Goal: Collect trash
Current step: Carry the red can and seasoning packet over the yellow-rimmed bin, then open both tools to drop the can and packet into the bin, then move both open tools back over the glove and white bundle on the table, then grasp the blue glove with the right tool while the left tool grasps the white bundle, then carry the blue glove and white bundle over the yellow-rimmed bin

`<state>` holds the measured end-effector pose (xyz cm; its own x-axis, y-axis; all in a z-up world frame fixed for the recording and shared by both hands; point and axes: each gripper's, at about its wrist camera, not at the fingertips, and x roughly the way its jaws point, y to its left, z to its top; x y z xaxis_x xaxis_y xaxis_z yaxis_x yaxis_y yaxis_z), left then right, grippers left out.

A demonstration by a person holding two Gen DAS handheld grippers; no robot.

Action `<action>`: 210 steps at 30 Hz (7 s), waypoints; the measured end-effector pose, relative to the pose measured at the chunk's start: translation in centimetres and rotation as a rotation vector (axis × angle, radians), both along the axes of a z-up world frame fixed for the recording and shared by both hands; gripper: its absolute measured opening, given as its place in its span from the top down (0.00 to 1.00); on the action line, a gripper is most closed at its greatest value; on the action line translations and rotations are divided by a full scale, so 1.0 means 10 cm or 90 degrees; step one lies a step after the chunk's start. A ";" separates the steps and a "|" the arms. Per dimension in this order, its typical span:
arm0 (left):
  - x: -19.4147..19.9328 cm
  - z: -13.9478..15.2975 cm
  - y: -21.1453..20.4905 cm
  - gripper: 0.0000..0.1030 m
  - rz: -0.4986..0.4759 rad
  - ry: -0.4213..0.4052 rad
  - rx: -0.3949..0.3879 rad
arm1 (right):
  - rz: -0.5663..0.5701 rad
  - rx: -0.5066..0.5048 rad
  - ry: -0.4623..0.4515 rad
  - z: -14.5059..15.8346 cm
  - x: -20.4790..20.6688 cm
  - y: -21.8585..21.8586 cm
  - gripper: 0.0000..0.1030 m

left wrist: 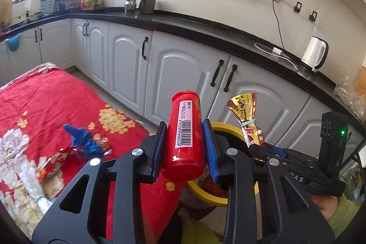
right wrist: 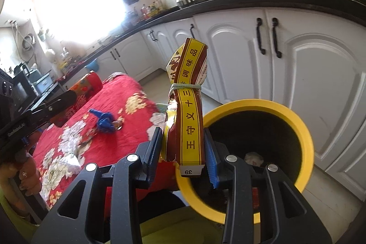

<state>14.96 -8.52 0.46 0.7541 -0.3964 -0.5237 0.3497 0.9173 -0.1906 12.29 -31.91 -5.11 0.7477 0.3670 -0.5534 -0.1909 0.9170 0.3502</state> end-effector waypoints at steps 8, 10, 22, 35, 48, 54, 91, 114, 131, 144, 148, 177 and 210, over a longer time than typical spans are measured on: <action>0.03 -0.03 -0.30 0.76 -0.033 -0.003 0.006 | -0.033 0.000 0.009 -0.10 -0.02 -0.24 0.67; 0.04 -0.05 -0.37 0.76 -0.039 -0.002 0.008 | -0.039 0.001 0.013 -0.13 -0.02 -0.28 0.67; 0.16 -0.21 -0.77 0.76 -0.076 0.017 0.014 | -0.074 0.005 0.040 -0.36 -0.03 -0.55 0.67; 0.34 -0.38 -1.05 0.76 -0.092 0.041 0.023 | -0.082 0.016 0.089 -0.66 0.00 -0.67 0.68; 0.56 -0.77 -1.28 0.75 -0.112 0.107 0.046 | -0.114 0.023 0.113 -0.81 0.02 -0.81 0.72; 0.59 -0.85 -1.29 0.57 -0.109 0.119 0.053 | -0.145 0.037 0.119 -0.84 0.01 -0.95 0.71; 0.00 -0.24 -0.13 0.11 0.078 0.014 0.047 | -0.101 -0.006 -0.028 -0.09 -0.15 -0.43 0.27; -0.23 -0.07 0.75 0.11 0.203 -0.011 0.019 | 0.032 -0.045 -0.073 0.22 -0.12 0.51 0.27; -0.24 -0.25 1.65 0.11 0.331 0.042 -0.004 | 0.153 -0.061 -0.054 0.14 0.32 1.50 0.27; -0.15 -0.72 2.09 0.11 0.375 0.147 -0.065 | 0.241 -0.110 0.023 -0.25 0.83 2.14 0.37; -0.11 -0.84 2.12 0.11 0.372 0.169 -0.083 | 0.256 -0.129 0.038 -0.36 0.94 2.30 0.41; -0.14 -0.88 2.00 0.84 0.352 0.196 -0.069 | 0.261 -0.057 0.082 -0.46 0.69 1.98 0.91; -0.15 -0.21 0.67 0.84 0.181 0.044 -0.031 | 0.126 -0.018 0.003 -0.01 0.10 0.61 0.91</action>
<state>13.47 -1.78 -1.64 0.8012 -0.2005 -0.5638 0.0650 0.9658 -0.2510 13.30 -25.79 -5.23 0.6601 0.4902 -0.5692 -0.3664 0.8716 0.3256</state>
